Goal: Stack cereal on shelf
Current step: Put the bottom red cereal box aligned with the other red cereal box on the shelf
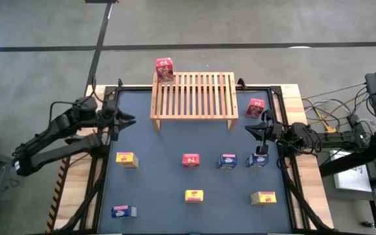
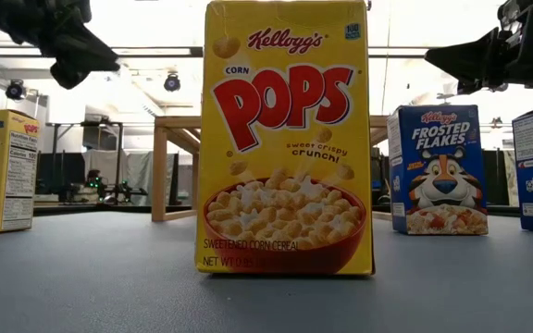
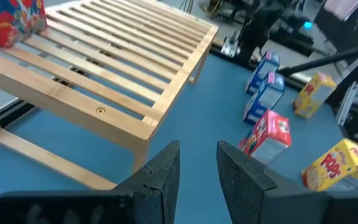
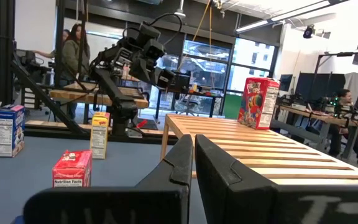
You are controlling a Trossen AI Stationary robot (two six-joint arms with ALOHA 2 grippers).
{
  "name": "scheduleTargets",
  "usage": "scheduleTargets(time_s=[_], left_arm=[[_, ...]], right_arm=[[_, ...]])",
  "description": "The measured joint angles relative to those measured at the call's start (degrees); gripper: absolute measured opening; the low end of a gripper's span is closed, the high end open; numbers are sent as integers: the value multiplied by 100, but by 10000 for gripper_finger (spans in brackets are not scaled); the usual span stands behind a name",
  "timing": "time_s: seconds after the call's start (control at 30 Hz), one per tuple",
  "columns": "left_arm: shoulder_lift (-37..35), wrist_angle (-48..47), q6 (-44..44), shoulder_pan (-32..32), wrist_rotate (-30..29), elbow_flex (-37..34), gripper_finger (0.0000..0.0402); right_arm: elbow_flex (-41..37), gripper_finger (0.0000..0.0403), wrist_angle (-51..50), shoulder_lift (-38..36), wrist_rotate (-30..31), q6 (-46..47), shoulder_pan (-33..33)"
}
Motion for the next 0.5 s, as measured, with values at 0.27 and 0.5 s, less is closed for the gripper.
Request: scheduleTargets(time_s=[0.27,0.5], left_arm=[[-546,-2,-10,0,-30,-2,89],[-897,-3,3,-1,-124,-11,89]], right_arm=[[0,9,2,0,2,0,1],[0,9,1,1,2,0,0]])
